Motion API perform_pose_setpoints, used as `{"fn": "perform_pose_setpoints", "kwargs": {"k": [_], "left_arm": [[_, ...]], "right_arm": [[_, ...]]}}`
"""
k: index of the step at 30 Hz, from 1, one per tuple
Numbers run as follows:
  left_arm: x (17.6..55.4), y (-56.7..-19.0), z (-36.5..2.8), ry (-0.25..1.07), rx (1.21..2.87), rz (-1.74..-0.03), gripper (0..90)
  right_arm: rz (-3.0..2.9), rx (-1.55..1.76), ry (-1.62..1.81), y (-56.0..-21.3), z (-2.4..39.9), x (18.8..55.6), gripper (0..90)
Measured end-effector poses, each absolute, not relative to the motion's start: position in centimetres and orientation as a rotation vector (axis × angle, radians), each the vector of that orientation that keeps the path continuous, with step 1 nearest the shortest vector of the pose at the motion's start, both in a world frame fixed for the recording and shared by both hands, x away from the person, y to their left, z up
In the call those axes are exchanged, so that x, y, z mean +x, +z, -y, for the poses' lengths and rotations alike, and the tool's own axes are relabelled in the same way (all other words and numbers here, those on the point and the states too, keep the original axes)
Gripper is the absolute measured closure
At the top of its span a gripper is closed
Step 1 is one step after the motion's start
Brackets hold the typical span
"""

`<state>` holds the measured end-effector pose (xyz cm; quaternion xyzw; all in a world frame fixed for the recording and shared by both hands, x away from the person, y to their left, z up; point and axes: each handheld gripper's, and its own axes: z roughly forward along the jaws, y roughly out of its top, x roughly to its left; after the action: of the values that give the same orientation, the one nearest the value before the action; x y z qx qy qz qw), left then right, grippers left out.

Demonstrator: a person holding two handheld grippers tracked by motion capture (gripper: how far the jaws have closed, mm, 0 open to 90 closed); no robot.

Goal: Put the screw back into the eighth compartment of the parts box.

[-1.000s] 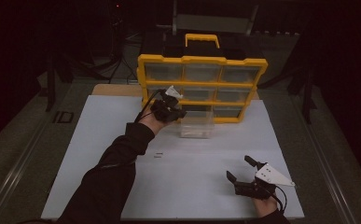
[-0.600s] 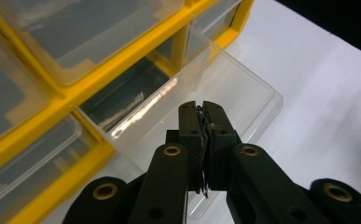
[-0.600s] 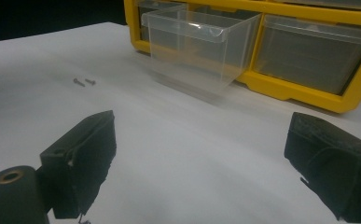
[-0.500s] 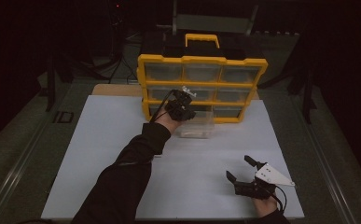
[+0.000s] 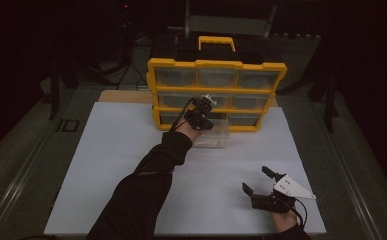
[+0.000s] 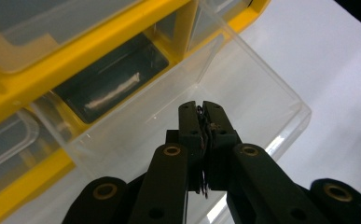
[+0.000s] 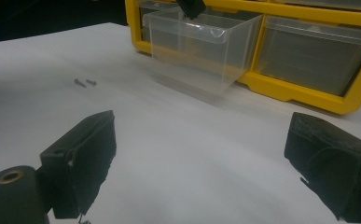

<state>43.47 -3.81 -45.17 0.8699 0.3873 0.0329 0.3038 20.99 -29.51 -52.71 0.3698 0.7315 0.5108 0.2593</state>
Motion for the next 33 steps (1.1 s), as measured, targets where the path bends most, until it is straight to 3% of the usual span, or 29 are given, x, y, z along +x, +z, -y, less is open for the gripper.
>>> {"fn": "perform_pose_setpoints", "kwargs": {"k": [6,15,25,33], "left_arm": [[43.9,-46.0,4.4,0.067,2.314,-1.072,85.5],[43.8,-44.9,4.4,0.036,2.273,-1.064,44.3],[42.9,-43.3,3.0,0.049,2.261,-1.021,6.9],[42.5,-42.8,0.0,-0.002,2.233,-0.938,3.1]], "right_arm": [[-1.985,0.999,1.387,-52.7,29.5,21.0,9.1],[-1.985,1.001,1.388,-52.7,29.6,21.0,9.1],[-1.989,1.002,1.382,-52.8,29.6,21.0,9.1],[-1.991,1.002,1.380,-52.7,29.6,21.0,9.1]]}}
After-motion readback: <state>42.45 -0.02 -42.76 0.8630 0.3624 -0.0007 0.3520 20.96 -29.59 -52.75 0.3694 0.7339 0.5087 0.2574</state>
